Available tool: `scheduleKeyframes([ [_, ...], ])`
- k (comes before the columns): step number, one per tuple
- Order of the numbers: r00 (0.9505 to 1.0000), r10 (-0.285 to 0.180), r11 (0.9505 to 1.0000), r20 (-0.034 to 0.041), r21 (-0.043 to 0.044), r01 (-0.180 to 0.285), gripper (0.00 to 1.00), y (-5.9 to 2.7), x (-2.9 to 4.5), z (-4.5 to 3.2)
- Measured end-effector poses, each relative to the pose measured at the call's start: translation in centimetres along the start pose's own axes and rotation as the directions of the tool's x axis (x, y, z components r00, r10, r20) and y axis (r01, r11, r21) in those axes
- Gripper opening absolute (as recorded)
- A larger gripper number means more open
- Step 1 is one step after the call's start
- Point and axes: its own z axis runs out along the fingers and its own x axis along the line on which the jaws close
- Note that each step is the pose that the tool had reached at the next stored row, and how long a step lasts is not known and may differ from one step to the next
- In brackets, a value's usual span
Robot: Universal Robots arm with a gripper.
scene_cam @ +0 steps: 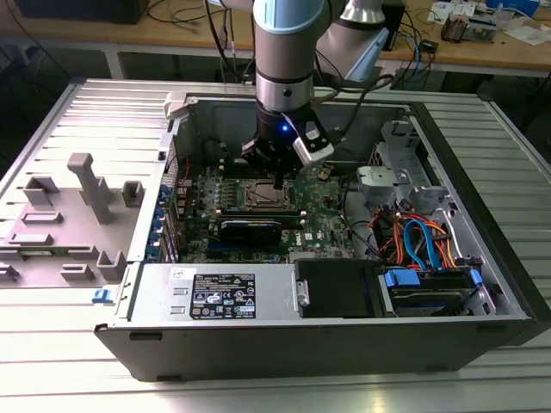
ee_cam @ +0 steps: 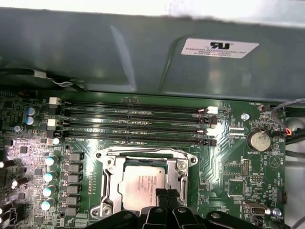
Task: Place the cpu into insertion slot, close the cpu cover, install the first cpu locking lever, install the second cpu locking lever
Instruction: 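Install the second cpu locking lever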
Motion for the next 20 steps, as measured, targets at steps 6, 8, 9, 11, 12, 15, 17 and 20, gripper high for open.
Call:
scheduleKeyframes([
  [6, 1.0, 0.0, 1.0, -0.0003, 0.0048, 0.0, 0.11, -0.33, 0.02, -0.02],
  [8, 1.0, 0.0, 1.0, -0.0004, 0.0057, 0.0, 0.11, -0.62, 0.03, -0.03],
  [9, 1.0, 0.0, 1.0, -0.0005, 0.0059, 0.0, 0.11, -0.63, 0.03, -0.07],
  [11, 1.0, 0.0, 1.0, -0.0006, 0.0058, 0.0, 0.11, -0.65, 0.03, -0.18],
  [12, 1.0, 0.0, 1.0, -0.0011, 0.0057, 0.0, 0.11, -0.69, 0.02, -0.5],
  [15, 1.0, 0.0, 1.0, -0.0025, 0.0055, 0.0, 0.11, -0.71, -0.02, -1.47],
  [17, 1.0, 0.0, 1.0, -0.0025, 0.0053, 0.0, 0.11, -0.84, -0.02, -1.96],
  [20, 1.0, 0.0, 1.0, -0.0025, 0.0049, 0.0, 0.11, -1.65, 0.04, -2.07],
])
